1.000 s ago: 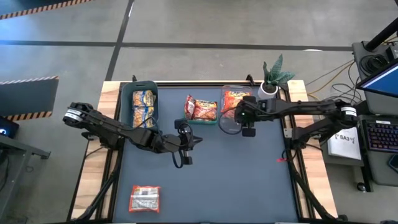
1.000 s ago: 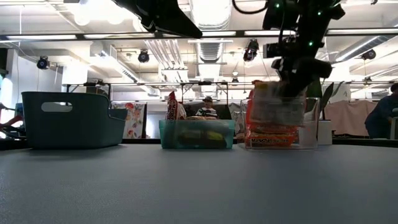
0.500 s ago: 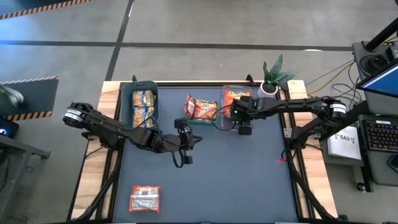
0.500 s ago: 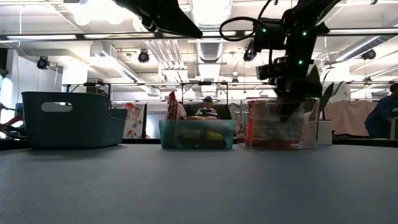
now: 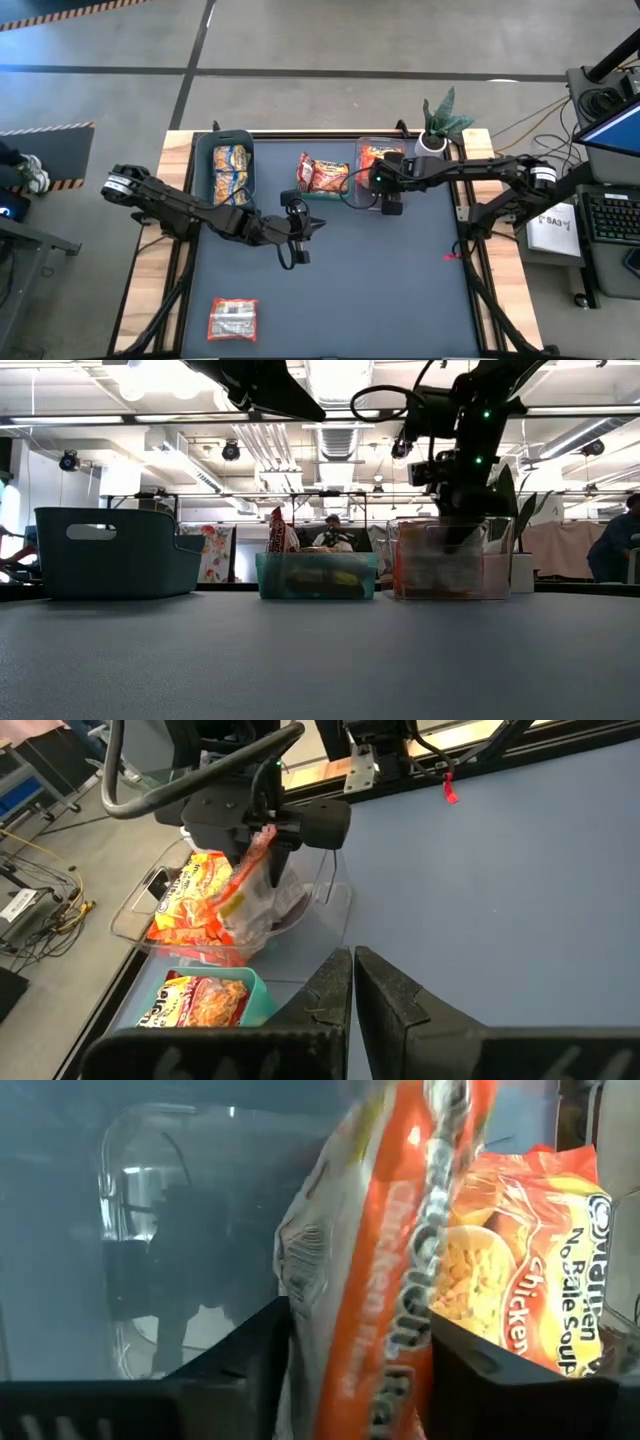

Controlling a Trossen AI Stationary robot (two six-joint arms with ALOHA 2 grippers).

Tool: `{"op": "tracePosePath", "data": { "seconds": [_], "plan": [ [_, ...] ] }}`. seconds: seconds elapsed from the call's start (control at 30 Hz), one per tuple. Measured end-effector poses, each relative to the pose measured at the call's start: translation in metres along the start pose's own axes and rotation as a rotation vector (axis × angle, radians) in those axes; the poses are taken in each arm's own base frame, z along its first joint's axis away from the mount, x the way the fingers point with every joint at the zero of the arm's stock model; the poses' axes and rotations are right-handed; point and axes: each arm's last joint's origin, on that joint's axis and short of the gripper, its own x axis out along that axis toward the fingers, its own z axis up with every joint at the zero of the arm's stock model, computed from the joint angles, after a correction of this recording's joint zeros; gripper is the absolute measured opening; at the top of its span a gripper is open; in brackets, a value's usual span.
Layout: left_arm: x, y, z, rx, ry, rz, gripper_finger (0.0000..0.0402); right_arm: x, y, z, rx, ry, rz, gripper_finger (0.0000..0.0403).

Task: Sort Maruchan noodles
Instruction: Put the right orange noodle pack into the transparent bin, then put the orange noodle pack into the transparent bin

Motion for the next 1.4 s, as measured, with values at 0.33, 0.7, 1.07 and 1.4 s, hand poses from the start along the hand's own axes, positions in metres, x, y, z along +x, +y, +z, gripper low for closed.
{"op": "tracePosePath", "data": {
  "seconds": [0.33, 0.7, 1.07, 1.4],
  "plan": [
    [0.000, 0.000, 0.000, -0.005, -0.003, 0.001, 0.0000, -0.003, -0.005, -0.003, 0.007, 0.049, -0.154, 0.0225],
    [0.000, 0.000, 0.001, -0.007, -0.006, 0.001, 0.0000, -0.037, -0.022, 0.006, 0.049, -0.052, -0.279, 0.0219],
    [0.000, 0.000, 0.001, -0.029, -0.005, 0.000, 0.0000, -0.061, -0.035, 0.014, 0.178, -0.120, -0.292, 0.0219],
    [-0.002, -0.004, -0.005, -0.113, 0.053, -0.018, 0.0000, -0.089, 0.000, -0.008, 0.387, -0.341, 0.048, 0.0219]
  ]
}}
